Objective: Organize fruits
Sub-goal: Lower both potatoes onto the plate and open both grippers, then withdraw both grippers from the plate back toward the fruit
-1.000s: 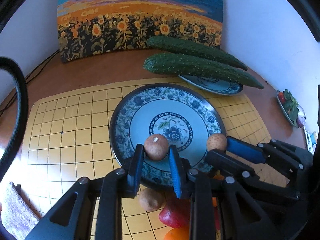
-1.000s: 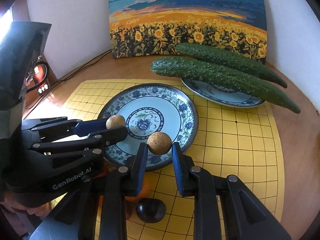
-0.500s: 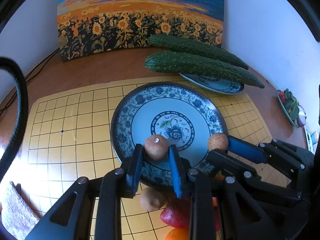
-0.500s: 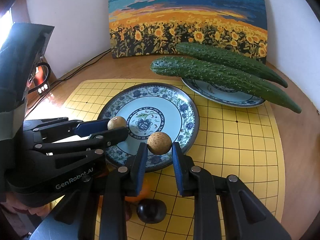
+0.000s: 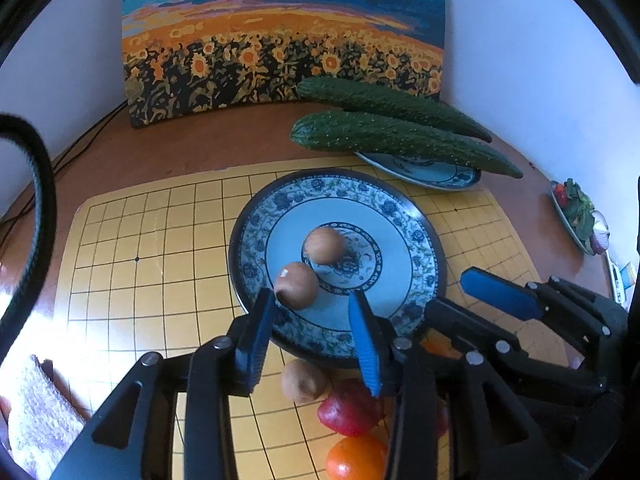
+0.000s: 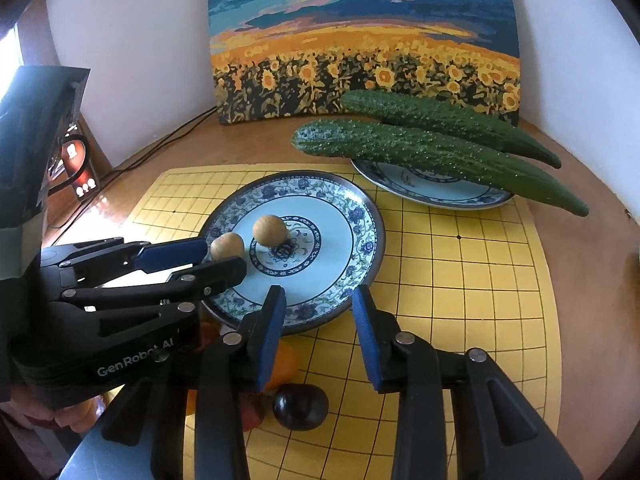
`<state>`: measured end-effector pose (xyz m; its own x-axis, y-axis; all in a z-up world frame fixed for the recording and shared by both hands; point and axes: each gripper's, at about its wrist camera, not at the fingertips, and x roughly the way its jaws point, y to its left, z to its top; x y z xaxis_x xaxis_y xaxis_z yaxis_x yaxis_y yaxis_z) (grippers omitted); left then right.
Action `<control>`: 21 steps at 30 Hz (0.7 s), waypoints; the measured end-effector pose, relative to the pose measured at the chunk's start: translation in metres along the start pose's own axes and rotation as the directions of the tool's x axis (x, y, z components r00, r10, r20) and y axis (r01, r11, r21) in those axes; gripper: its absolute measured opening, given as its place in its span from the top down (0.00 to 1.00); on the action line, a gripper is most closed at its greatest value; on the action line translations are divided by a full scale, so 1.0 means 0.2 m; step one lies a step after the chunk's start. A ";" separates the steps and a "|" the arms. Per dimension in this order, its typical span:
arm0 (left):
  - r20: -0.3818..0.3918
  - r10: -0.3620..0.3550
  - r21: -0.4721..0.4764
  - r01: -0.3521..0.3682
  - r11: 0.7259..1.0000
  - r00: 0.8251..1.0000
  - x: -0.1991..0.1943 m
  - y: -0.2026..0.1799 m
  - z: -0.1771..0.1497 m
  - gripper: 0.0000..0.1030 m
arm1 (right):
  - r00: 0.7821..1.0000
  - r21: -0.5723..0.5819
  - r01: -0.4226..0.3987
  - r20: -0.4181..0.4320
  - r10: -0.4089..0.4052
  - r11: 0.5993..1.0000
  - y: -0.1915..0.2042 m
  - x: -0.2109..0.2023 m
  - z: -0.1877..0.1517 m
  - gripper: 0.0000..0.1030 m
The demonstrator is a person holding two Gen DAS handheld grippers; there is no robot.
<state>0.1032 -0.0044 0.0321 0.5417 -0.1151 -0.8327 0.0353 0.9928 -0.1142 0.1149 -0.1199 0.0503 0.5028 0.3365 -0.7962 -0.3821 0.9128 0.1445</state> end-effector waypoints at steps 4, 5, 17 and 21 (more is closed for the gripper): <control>0.008 -0.003 -0.006 0.003 1.000 1.000 -0.05 0.00 -0.02 0.60 | 1.000 0.004 -0.007 0.008 0.007 1.000 0.01 -0.03 -0.02 0.65; 0.010 -0.003 -0.007 0.004 1.000 1.000 -0.06 0.00 -0.03 0.60 | 1.000 0.004 -0.008 0.009 0.008 1.000 0.01 -0.04 -0.02 0.65; 0.023 -0.004 -0.034 0.005 0.999 1.000 -0.17 0.01 -0.11 0.59 | 1.000 0.016 -0.016 0.026 0.015 1.000 0.04 -0.13 -0.11 0.64; 0.024 -0.004 -0.042 0.006 0.999 1.000 -0.20 0.02 -0.15 0.59 | 0.999 0.021 -0.016 0.028 0.016 1.000 0.05 -0.16 -0.14 0.64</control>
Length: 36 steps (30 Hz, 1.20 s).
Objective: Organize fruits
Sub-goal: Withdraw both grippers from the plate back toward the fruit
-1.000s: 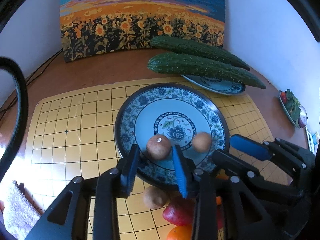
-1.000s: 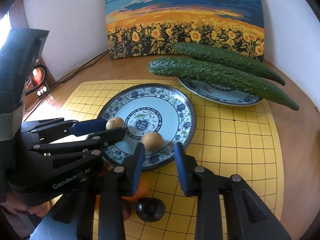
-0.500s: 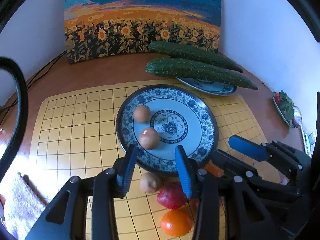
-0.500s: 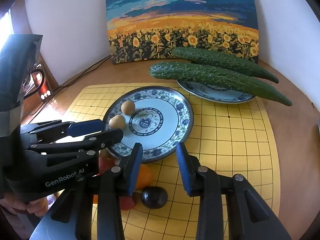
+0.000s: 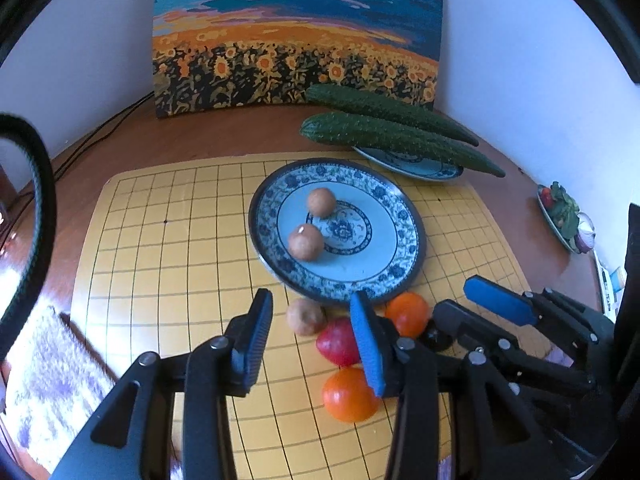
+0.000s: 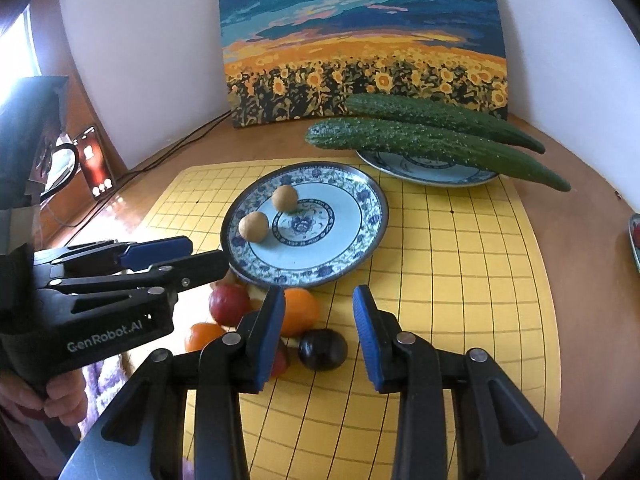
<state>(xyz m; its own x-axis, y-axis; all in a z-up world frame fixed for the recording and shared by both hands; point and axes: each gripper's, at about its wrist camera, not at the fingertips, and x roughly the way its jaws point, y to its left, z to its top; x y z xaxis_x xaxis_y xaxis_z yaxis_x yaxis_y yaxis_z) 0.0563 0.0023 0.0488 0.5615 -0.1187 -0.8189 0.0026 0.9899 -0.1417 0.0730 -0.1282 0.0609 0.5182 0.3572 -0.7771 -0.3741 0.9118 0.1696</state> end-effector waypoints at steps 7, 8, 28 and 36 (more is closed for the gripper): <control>-0.007 -0.008 0.000 0.008 1.000 1.000 -0.03 -0.01 -0.06 0.59 | 1.000 0.008 0.003 0.002 -0.003 1.000 -0.01 -0.04 -0.06 0.64; -0.008 -0.010 0.000 0.010 1.000 1.000 -0.03 -0.01 -0.07 0.59 | 1.000 0.012 0.003 0.004 -0.003 1.000 -0.01 -0.05 -0.07 0.64; -0.034 -0.030 0.006 0.030 1.000 0.999 -0.06 -0.06 -0.21 0.55 | 1.000 0.038 0.007 0.004 -0.008 0.999 -0.05 -0.11 -0.17 0.64; -0.042 -0.032 0.010 0.033 0.999 0.999 -0.04 -0.07 -0.23 0.55 | 1.000 0.047 0.004 -0.003 -0.004 0.999 -0.06 -0.09 -0.18 0.64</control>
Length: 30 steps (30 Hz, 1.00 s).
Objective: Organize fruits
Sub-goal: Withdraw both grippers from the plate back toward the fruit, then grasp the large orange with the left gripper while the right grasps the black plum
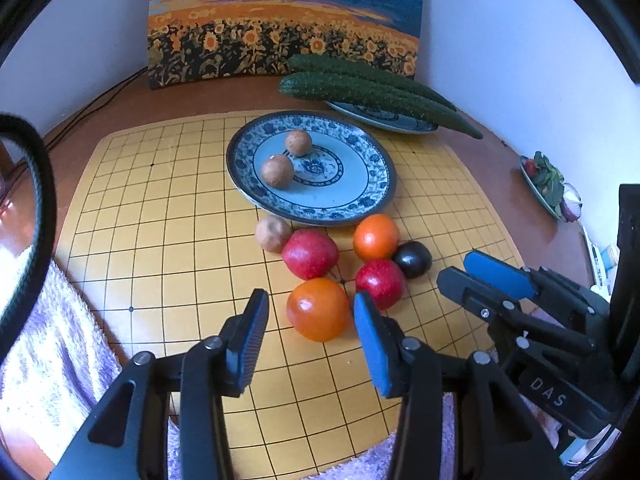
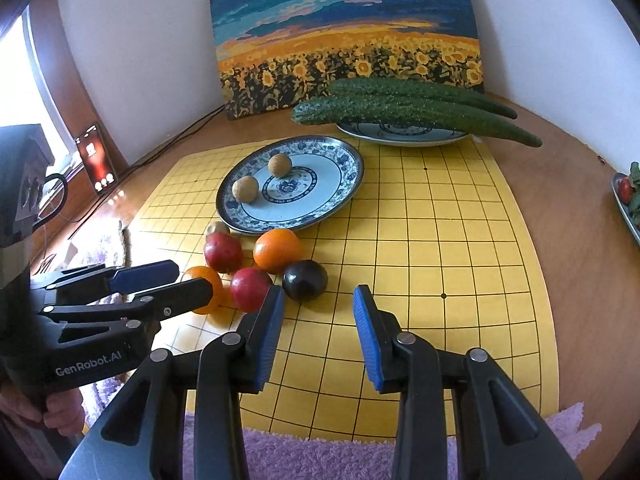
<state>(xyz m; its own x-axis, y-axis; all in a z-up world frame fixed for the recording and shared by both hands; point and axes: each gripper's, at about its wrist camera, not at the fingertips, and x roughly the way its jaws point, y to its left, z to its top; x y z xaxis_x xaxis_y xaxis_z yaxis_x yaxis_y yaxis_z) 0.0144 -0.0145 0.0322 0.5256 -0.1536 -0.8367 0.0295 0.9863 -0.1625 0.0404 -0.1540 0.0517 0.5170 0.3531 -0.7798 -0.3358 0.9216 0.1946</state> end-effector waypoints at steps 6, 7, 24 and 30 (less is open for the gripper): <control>-0.005 0.006 -0.002 -0.006 1.000 1.000 0.02 0.00 -0.01 0.55 | 1.000 0.001 -0.003 -0.008 0.003 1.000 0.00 0.01 0.00 0.64; -0.005 0.006 -0.001 -0.006 1.000 1.000 0.03 -0.01 -0.01 0.55 | 1.000 0.001 -0.004 -0.009 0.004 1.000 0.00 0.02 -0.01 0.64; -0.010 -0.004 0.006 0.004 1.000 1.000 0.07 -0.03 -0.02 0.56 | 1.000 -0.002 -0.008 -0.030 0.008 1.000 -0.01 0.05 -0.02 0.64; -0.005 -0.019 -0.003 0.019 1.000 1.000 0.06 -0.01 -0.02 0.65 | 0.999 -0.005 -0.008 -0.035 0.008 1.000 -0.01 0.06 -0.02 0.64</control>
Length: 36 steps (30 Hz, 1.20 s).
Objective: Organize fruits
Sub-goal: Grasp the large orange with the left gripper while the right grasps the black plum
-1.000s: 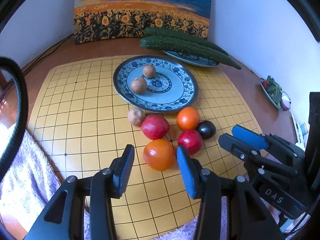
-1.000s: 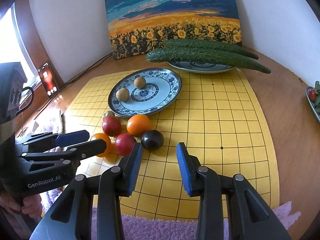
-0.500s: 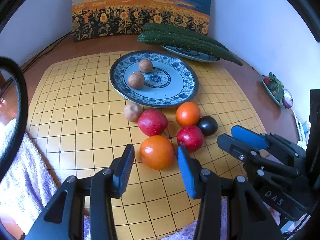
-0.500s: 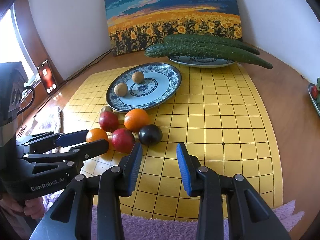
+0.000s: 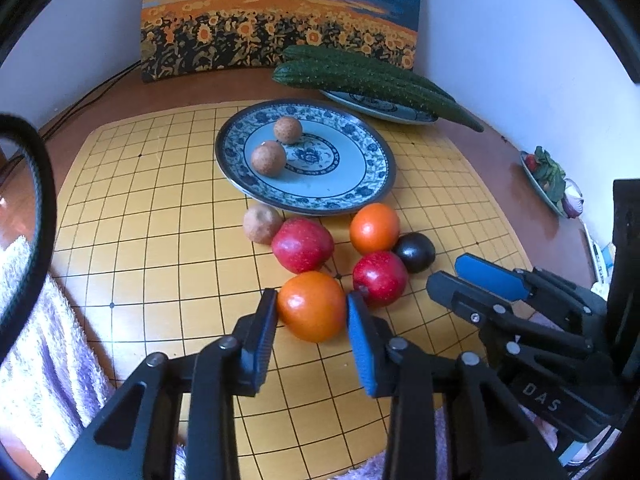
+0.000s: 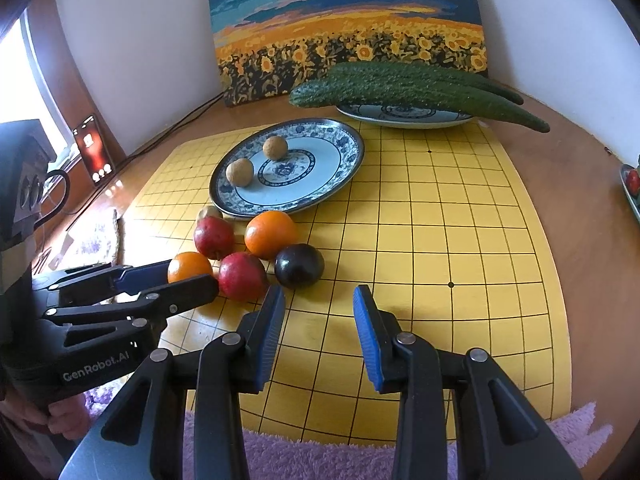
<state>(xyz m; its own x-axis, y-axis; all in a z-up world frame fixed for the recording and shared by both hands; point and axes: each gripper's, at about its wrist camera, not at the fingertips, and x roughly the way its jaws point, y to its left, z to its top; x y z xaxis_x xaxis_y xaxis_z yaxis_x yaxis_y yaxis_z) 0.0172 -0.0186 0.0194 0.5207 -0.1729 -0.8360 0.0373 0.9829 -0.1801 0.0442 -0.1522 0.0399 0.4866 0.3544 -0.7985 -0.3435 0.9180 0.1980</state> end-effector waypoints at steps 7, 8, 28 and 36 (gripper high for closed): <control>0.012 0.004 -0.024 -0.004 1.000 1.000 -0.03 0.04 -0.01 0.65 | 1.000 -0.016 0.002 -0.014 -0.002 1.000 0.02 0.04 0.01 0.64; 0.012 0.008 -0.030 -0.007 1.000 1.000 -0.03 0.06 -0.01 0.65 | 1.000 -0.020 0.004 -0.016 -0.005 1.000 0.02 0.04 0.01 0.64; 0.027 0.021 -0.059 -0.020 0.998 0.999 -0.07 0.11 -0.01 0.65 | 1.000 -0.073 0.015 -0.010 -0.016 0.997 0.07 0.10 0.04 0.64; 0.030 0.026 -0.068 -0.024 0.997 0.999 -0.09 0.12 0.01 0.65 | 1.000 -0.069 -0.006 -0.004 0.005 0.998 0.06 0.11 0.05 0.70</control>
<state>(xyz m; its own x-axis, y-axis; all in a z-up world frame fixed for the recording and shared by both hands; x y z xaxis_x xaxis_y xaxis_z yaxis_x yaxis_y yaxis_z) 0.0106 0.0086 0.0302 0.5470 -0.1451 -0.8244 -0.0334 0.9803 -0.1947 0.0591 -0.1310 0.0300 0.4819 0.3587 -0.7995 -0.4012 0.9014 0.1627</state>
